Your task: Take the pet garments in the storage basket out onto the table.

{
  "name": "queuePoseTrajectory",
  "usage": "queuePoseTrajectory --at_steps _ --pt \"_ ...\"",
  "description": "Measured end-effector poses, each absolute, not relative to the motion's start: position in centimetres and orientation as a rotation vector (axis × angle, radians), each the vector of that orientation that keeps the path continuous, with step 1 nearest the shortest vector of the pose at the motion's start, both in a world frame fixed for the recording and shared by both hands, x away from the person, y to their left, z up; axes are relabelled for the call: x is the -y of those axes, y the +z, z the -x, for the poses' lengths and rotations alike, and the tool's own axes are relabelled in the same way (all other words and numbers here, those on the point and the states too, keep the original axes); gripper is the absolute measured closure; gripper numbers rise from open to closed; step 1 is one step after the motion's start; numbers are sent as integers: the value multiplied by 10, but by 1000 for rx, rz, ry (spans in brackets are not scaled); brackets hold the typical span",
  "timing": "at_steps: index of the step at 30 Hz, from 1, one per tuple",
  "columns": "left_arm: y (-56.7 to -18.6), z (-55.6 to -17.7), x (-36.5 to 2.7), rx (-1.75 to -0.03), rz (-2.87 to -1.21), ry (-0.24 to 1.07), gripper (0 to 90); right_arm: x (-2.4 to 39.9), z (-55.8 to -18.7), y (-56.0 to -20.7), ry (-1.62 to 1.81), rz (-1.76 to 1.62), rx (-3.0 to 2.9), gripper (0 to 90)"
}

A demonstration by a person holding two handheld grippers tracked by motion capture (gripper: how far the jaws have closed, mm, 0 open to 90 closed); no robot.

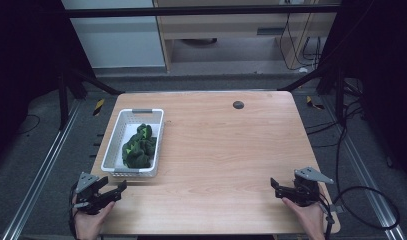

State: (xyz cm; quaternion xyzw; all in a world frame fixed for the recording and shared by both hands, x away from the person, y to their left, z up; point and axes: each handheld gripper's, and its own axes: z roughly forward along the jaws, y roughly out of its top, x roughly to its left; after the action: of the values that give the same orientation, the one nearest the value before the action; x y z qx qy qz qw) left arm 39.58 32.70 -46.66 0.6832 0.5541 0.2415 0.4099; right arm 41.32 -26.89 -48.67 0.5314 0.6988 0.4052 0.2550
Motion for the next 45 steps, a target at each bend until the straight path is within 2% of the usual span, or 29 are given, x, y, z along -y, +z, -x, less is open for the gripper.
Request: queuePoseTrajectory --at_steps 29,45 --pt "-427 -394 -327 -1315 -1633 651 224 263 -405 -485 1044 -1390 -1891 88" --pt "-399 -421 -315 -1249 -1629 646 197 263 -405 -485 1033 -1378 -1903 78"
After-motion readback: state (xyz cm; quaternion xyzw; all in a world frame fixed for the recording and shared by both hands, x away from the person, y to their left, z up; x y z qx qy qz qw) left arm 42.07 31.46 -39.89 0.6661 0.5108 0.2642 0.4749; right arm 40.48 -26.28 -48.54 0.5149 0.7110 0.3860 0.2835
